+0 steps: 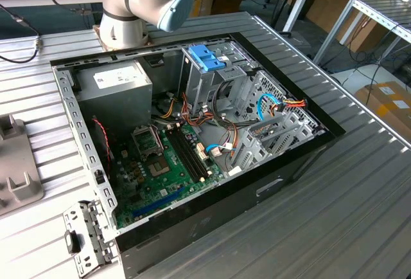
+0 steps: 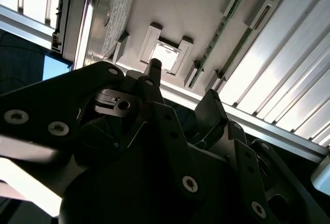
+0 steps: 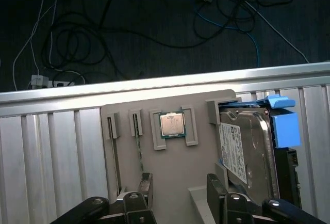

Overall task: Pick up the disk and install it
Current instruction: 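Pick up the disk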

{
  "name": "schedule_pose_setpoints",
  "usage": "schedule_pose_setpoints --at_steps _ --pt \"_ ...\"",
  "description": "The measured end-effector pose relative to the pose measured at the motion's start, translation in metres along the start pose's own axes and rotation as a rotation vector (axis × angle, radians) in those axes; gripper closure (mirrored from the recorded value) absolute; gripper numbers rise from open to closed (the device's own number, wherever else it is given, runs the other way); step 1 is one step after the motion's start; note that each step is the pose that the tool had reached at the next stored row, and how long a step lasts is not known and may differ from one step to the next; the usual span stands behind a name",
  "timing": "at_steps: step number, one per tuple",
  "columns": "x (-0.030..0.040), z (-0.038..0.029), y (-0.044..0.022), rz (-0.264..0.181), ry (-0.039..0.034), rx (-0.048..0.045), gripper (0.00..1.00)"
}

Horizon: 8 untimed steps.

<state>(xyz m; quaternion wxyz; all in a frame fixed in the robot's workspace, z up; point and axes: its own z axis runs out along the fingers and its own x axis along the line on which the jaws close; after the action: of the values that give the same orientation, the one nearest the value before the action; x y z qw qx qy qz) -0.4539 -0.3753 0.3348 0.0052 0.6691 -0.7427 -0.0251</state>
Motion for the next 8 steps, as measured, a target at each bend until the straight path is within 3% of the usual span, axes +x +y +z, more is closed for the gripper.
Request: schedule_pose_setpoints --at_steps 8 --pt "-0.0018 0.0022 0.0001 0.000 -0.0002 0.0000 0.46"
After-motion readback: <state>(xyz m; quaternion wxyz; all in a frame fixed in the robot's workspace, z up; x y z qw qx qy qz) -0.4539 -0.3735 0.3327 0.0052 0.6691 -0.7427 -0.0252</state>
